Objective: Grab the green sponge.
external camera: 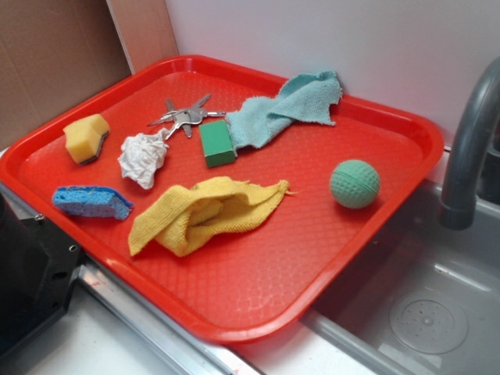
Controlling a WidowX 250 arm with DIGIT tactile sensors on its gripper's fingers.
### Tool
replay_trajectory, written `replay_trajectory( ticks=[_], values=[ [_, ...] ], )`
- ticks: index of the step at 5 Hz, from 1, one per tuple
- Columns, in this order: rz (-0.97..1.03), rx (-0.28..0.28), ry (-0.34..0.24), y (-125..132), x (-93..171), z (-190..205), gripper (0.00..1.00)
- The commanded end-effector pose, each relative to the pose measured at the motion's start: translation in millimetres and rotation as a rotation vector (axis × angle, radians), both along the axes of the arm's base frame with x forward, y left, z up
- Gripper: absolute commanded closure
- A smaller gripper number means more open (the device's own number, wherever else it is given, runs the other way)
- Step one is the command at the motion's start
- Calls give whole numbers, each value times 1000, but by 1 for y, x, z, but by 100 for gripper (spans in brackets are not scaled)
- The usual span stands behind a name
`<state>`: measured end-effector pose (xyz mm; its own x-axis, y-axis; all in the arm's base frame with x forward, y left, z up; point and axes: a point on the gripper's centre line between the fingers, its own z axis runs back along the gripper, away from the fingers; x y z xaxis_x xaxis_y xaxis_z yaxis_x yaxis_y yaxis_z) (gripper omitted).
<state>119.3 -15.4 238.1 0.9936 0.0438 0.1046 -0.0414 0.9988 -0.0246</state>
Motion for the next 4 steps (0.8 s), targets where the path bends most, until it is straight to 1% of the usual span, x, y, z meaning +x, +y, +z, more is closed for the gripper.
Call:
replay_trajectory(
  ticks=[1,2,3,4],
  values=[
    [478,137,78,80,70,-72,0],
    [733,97,-15,116,71,-101,0],
    [967,38,-33,131,52,-118,0],
    [952,-1,-71,136,38,-124,0]
  ],
)
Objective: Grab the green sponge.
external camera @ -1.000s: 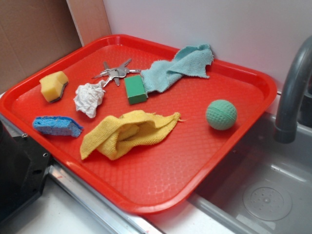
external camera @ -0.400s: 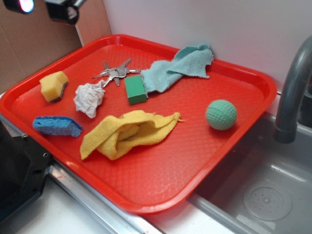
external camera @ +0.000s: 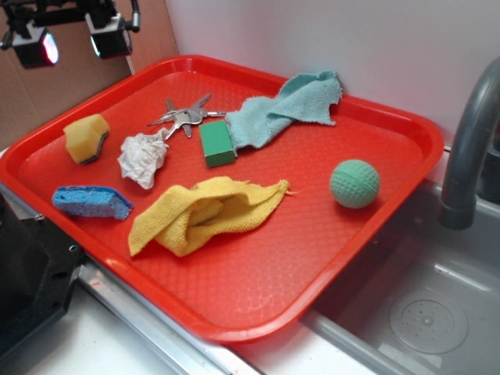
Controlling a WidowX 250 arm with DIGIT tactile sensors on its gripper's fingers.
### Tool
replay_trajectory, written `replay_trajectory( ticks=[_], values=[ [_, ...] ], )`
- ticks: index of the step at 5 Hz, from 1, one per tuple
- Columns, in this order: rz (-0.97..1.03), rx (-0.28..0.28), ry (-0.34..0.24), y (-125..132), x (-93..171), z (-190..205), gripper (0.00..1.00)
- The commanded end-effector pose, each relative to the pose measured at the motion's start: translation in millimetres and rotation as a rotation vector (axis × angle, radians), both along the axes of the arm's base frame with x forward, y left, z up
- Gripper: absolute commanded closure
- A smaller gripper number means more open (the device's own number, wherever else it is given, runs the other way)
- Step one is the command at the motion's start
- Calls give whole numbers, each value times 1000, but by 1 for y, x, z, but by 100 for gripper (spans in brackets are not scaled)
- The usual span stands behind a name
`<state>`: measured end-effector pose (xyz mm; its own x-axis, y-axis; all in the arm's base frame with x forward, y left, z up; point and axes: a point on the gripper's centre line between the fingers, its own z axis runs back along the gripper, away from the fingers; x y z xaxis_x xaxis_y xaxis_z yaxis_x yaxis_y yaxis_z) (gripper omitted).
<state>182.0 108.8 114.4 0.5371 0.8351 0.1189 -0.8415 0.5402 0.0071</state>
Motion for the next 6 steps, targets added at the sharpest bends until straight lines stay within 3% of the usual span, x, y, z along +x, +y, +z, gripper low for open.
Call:
replay_trajectory(
  ticks=[1,2,4,5,6],
  values=[
    [-48,-3,-105,20,-26,-17,0],
    [-129,38,-98,29,-29,-38,0],
    [-192,34,-15,23,-16,-85,0],
    [-193,12,13,17,-13,-99,32],
    [-199,17,0,20,-40,-96,100]
  ],
)
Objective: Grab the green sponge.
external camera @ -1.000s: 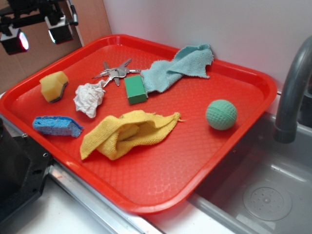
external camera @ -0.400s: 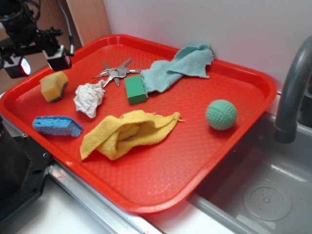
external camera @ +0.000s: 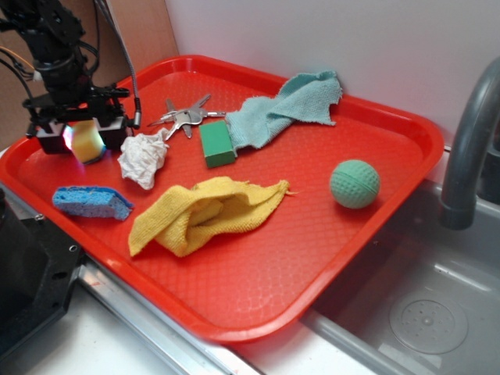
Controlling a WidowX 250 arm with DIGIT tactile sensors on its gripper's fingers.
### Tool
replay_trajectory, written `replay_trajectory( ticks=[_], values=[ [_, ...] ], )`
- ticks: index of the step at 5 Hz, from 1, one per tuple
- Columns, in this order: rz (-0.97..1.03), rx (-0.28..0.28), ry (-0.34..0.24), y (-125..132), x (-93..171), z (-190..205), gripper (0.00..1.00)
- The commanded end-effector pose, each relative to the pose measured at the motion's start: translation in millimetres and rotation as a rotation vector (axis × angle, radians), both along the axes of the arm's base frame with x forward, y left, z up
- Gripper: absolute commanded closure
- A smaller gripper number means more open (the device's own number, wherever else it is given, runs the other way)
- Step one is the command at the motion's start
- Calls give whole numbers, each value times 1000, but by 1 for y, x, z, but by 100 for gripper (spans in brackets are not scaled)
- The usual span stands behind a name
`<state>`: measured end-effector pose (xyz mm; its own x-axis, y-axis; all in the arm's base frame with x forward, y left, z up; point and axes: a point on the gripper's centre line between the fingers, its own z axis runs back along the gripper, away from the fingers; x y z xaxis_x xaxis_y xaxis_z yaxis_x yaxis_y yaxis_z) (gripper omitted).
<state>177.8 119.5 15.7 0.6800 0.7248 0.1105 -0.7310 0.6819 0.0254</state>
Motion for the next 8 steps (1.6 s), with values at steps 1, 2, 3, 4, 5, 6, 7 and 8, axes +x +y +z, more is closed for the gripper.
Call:
replay_trajectory(
  ticks=[1,2,3,4,5,6,7,8],
  values=[
    [-32,48,-37,20,-85,13,100],
    [-25,76,-86,31,-133,32,100],
    [-28,153,-82,8,-83,77,100],
    [-115,122,-100,-8,-78,108,100],
    [-259,153,-53,-23,-70,146,100],
    [-349,118,-107,-40,-26,162,100],
    [-442,130,-84,-65,6,167,100],
    [-512,135,-54,-82,10,167,100]
  ],
)
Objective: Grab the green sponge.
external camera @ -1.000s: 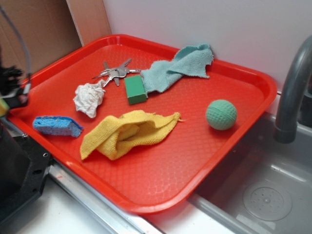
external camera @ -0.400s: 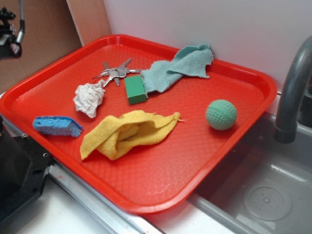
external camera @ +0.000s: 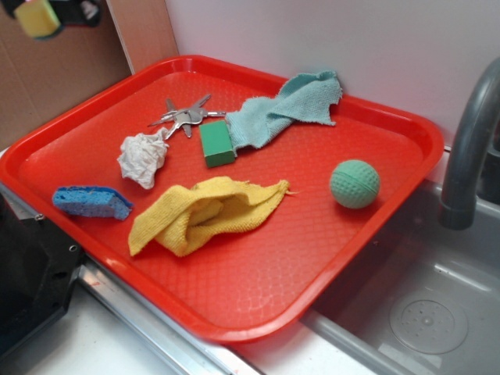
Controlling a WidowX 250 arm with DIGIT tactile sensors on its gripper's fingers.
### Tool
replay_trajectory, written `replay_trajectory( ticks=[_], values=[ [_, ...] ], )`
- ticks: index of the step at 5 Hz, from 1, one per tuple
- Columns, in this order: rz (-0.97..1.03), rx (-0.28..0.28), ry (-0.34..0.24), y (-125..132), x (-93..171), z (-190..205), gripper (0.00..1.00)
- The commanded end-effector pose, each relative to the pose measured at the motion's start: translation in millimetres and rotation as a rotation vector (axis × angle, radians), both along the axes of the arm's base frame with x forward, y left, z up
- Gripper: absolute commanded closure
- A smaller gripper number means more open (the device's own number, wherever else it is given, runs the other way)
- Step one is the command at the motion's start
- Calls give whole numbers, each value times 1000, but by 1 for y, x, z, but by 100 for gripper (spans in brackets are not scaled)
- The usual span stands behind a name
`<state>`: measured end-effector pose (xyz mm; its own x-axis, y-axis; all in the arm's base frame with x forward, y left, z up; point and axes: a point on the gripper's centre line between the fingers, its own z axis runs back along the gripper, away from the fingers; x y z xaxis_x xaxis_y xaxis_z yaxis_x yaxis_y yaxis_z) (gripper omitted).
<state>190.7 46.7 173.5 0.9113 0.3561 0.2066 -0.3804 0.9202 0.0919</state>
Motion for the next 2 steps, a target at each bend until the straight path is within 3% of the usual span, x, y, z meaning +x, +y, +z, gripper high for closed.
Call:
replay_trajectory(
  ticks=[1,2],
  values=[
    [-96,27,-15,-9,-11,6,100],
    [-101,5,-49,-10,-2,5,100]
  ],
)
